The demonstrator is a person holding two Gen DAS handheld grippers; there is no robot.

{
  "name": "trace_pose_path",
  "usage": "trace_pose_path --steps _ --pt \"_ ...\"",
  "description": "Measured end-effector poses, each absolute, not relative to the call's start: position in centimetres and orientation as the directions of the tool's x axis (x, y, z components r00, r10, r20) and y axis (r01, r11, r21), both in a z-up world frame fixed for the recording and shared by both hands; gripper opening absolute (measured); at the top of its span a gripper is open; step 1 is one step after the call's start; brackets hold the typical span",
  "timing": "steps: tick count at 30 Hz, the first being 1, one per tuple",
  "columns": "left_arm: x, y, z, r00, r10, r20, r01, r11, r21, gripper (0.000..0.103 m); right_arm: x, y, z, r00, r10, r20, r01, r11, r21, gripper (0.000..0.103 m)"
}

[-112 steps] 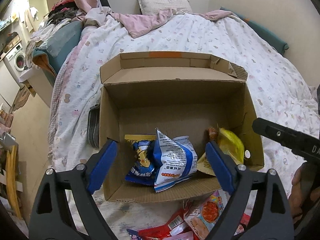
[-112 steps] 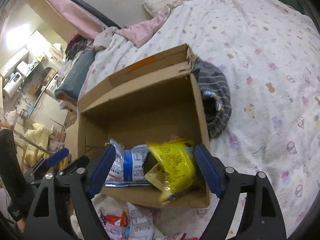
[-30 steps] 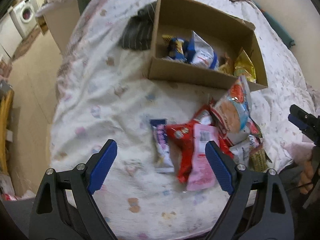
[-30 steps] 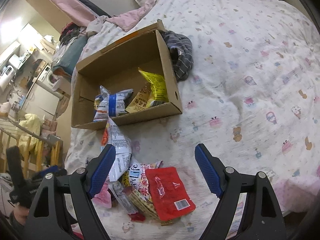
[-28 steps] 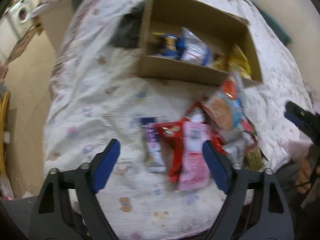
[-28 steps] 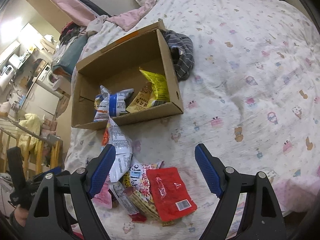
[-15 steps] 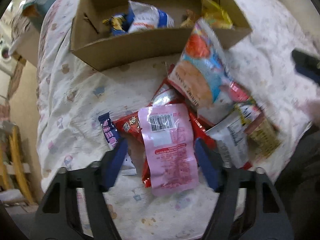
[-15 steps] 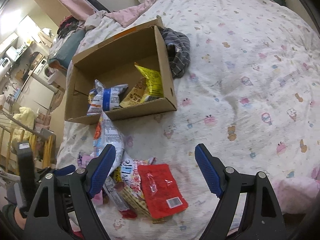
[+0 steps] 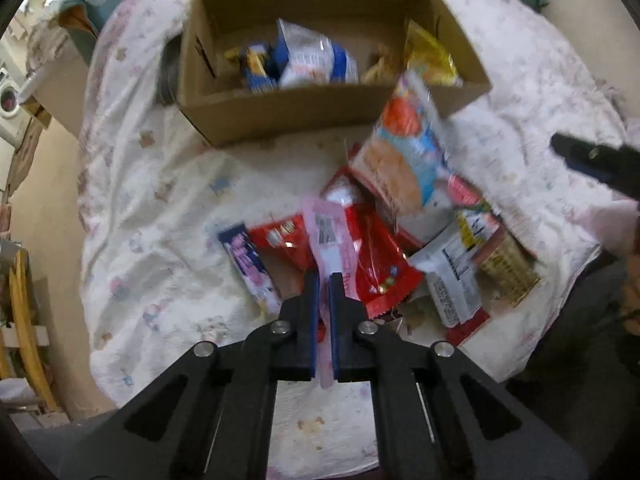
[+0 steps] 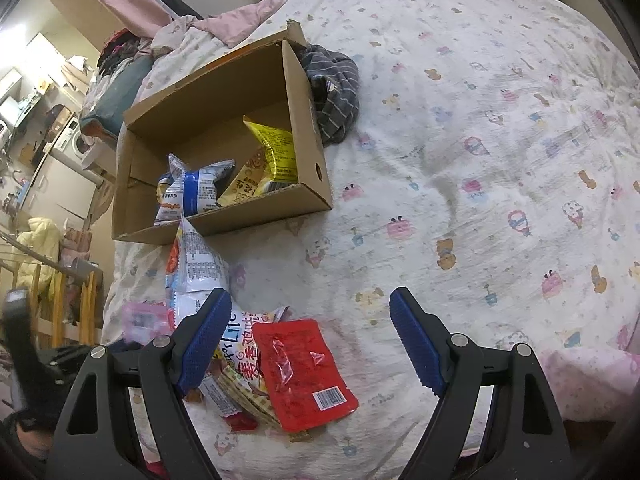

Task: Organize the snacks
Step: 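Grasp the pink packet with the left tool while the right tool reaches toward the striped wafer bar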

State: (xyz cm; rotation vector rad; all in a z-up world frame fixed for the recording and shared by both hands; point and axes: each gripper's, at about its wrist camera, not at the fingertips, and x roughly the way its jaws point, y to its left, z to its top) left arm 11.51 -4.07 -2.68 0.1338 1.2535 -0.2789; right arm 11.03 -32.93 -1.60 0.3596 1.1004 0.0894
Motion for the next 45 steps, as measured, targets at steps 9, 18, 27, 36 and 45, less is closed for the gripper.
trace_pose_path --steps 9,18,27,36,45 --pt "12.8 -1.3 -1.8 0.317 -0.162 -0.935 0.195 0.975 -0.104 0.002 10.1 -32.4 -1.7 0.405 0.327 -0.854 0.026 0.929 0.368 0.084" --pt "11.5 -6.2 -6.6 0.200 -0.041 -0.979 0.320 0.947 0.026 0.071 10.0 -32.3 -1.9 0.410 0.280 -0.868 0.034 0.946 0.321 0.084" --pt "12.4 -7.3 -9.0 0.136 -0.015 -0.991 0.321 0.947 0.029 0.048 9.9 -32.2 -1.7 0.416 0.281 -0.865 0.018 0.948 0.317 0.084" --pt "11.3 -4.6 -5.0 0.216 -0.125 -0.968 0.294 0.954 -0.058 0.011 9.9 -31.4 -1.2 0.421 0.301 -0.855 -0.007 0.944 0.329 0.084" --pt "11.1 -2.1 -2.1 0.304 -0.157 -0.940 0.221 0.971 -0.091 0.009 9.6 -29.7 -3.2 0.294 0.318 -0.901 -0.091 0.948 0.305 0.084"
